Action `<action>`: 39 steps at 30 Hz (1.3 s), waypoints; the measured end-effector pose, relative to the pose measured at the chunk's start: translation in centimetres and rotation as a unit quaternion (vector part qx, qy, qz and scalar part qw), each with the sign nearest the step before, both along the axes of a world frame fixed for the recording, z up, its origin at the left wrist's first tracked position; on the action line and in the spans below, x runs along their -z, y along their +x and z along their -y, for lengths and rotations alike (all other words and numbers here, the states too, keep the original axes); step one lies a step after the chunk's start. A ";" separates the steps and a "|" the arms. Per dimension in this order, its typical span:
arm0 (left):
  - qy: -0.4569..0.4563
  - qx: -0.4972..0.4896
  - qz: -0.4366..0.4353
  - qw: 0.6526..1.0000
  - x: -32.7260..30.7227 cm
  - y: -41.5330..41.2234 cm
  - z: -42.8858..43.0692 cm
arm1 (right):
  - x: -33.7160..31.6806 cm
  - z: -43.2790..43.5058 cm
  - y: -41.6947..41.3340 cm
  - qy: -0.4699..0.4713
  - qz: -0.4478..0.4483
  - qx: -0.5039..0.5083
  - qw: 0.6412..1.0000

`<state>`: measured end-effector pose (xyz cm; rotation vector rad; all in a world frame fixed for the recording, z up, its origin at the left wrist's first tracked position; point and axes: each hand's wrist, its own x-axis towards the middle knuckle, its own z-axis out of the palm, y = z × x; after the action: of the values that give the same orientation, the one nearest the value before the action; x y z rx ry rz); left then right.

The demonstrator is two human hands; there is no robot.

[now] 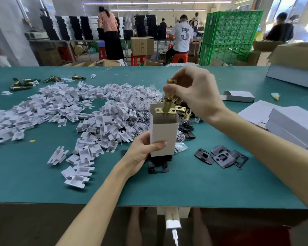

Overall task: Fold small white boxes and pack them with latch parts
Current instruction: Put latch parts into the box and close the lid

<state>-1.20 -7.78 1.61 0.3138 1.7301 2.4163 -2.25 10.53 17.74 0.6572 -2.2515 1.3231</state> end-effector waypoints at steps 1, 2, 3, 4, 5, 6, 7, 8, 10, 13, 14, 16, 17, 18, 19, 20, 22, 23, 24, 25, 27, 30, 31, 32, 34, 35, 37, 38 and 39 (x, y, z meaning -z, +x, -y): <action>0.000 0.002 -0.003 1.000 0.0 0.0 0.0 | 0.1 0.3 0.1 0.031 -0.004 0.004 1.000; 0.000 0.002 -0.005 1.000 0.0 0.0 0.1 | 0.2 0.5 0.1 0.062 -0.008 0.006 0.998; 0.002 0.002 -0.005 1.000 -0.1 0.0 0.1 | 0.4 0.6 0.1 0.090 -0.011 0.006 0.996; 0.003 0.001 -0.004 1.000 -0.1 0.1 0.1 | 0.7 0.7 0.1 0.111 -0.010 0.004 0.994; 0.004 0.001 -0.005 1.000 -0.1 0.1 0.1 | 0.9 0.8 0.1 0.127 -0.007 0.002 0.992; 0.003 0.001 -0.006 1.000 -0.1 0.1 0.1 | 1.2 0.8 0.1 0.141 -0.003 0.002 0.990; 0.001 0.002 -0.009 1.000 -0.1 0.1 0.0 | 1.4 0.9 0.1 0.155 -0.002 0.003 0.988; -0.001 0.002 -0.011 1.000 -0.1 0.1 0.0 | 1.7 1.0 0.2 0.167 0.000 0.004 0.986; -0.002 0.003 -0.013 1.000 -0.1 0.2 0.0 | 2.3 1.3 0.2 0.191 0.001 0.005 0.982; -0.004 0.007 -0.014 1.000 -0.1 0.3 0.0 | 3.0 1.6 -0.1 0.235 0.015 -0.004 0.972; -0.004 0.006 -0.015 1.000 -0.1 0.4 0.0 | 3.3 1.7 -0.2 0.249 0.024 -0.010 0.968; -0.005 0.006 -0.015 1.000 -0.2 0.4 -0.1 | 3.7 2.0 -0.3 0.282 0.035 -0.019 0.959; -0.007 0.007 -0.016 1.000 -0.2 0.4 -0.1 | 3.9 2.1 -0.4 0.300 0.035 -0.022 0.953; -0.010 0.009 -0.016 1.000 -0.2 0.4 -0.1 | 4.0 2.2 -0.4 0.314 0.032 -0.024 0.949; -0.012 0.010 -0.017 1.000 -0.1 0.4 -0.1 | 4.1 2.3 -0.4 0.325 0.028 -0.023 0.945; -0.015 0.010 -0.018 1.000 -0.1 0.3 0.0 | 4.1 2.4 -0.5 0.334 0.026 -0.023 0.942; -0.017 0.009 -0.018 1.000 0.1 0.3 0.0 | 3.9 2.4 -0.6 0.355 0.023 -0.023 0.934; -0.018 0.009 -0.017 1.000 0.1 0.3 0.0 | 3.8 2.5 -0.7 0.366 0.021 -0.022 0.930; -0.018 0.009 -0.016 1.000 0.2 0.2 0.0 | 3.8 2.6 -0.7 0.374 0.018 -0.022 0.927; -0.019 0.009 -0.016 1.000 0.2 0.2 0.0 | 3.7 2.6 -0.7 0.379 0.018 -0.023 0.925; -0.022 0.006 -0.016 1.000 0.1 0.3 -0.1 | 3.6 2.7 -0.5 0.377 0.025 -0.031 0.925; -0.028 0.011 -0.016 0.999 -0.2 0.4 -0.1 | 2.8 2.5 0.0 0.373 0.041 -0.033 0.926; -0.030 0.018 -0.015 0.999 -0.3 0.5 -0.1 | 2.5 2.5 0.2 0.371 0.039 -0.034 0.927; -0.031 0.027 -0.013 0.999 -0.4 0.5 0.0 | 2.3 2.4 0.5 0.370 0.031 -0.037 0.928; -0.033 0.044 -0.008 0.998 -0.6 0.6 0.2 | 2.1 2.5 1.2 0.388 0.008 -0.029 0.921; -0.032 0.049 -0.007 0.998 -0.6 0.6 0.3 | 2.1 2.6 1.5 0.412 -0.007 -0.019 0.911; -0.025 0.055 -0.007 0.998 -0.6 0.6 0.4 | 2.2 2.7 1.9 0.455 -0.028 0.004 0.890; -0.024 0.056 -0.005 0.998 -0.6 0.6 0.4 | 2.3 2.7 2.1 0.464 -0.030 0.013 0.885; -0.025 0.059 -0.008 0.998 -0.4 0.5 0.4 | 2.3 2.7 2.3 0.466 -0.031 0.023 0.884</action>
<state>-0.66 -8.17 1.98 0.4169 1.7243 2.2891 0.09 7.80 15.40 0.9061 -2.7507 0.0895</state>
